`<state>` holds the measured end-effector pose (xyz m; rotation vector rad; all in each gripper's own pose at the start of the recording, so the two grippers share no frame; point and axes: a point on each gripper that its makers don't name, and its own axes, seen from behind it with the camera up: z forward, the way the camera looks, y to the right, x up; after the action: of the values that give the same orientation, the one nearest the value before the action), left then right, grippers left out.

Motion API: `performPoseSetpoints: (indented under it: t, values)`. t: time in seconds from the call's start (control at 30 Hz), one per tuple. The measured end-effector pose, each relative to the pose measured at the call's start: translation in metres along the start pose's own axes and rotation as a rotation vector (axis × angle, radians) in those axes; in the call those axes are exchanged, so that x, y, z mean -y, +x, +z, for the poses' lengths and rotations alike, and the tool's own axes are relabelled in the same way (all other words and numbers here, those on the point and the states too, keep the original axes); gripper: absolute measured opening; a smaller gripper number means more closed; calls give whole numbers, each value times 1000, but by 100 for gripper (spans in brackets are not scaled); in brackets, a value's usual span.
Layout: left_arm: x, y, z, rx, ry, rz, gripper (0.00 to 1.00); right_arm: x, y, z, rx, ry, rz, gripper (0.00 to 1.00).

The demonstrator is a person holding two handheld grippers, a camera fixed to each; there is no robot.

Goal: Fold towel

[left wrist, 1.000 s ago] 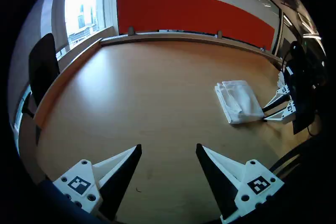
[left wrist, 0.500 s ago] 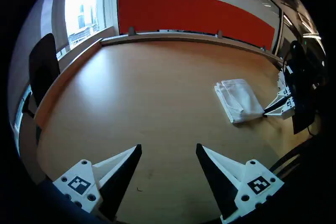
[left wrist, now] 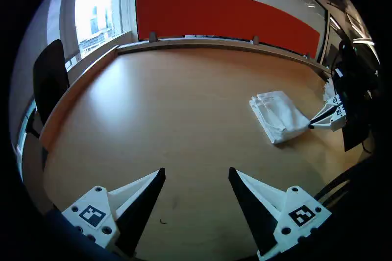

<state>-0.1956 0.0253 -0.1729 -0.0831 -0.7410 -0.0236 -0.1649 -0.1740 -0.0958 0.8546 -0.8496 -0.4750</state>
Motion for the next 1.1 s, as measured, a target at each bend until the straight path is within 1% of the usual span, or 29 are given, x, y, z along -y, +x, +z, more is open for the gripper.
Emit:
performPoseSetpoints:
  t: [0.27, 0.57, 0.67, 0.8, 0.97, 1.1]
  values:
    - [1, 5, 1, -8, -3, 2, 96, -11, 44, -24, -80, -10, -30, 3]
    - [-3, 16, 1, -25, -11, 11, 96, -25, 105, -52, -166, -29, -66, 3]
    - [-4, 19, 0, -31, -14, 15, 96, -29, 126, -64, -192, -36, -78, 3]
    - [-6, 21, -1, -37, -18, 16, 96, -38, 150, -81, -228, -50, -78, 3]
    - [-9, 24, -3, -44, -22, 20, 96, -53, 169, -102, -263, -82, -75, 3]
    - [-11, 27, -3, -46, -27, 20, 96, -67, 171, -115, -272, -111, -73, 3]
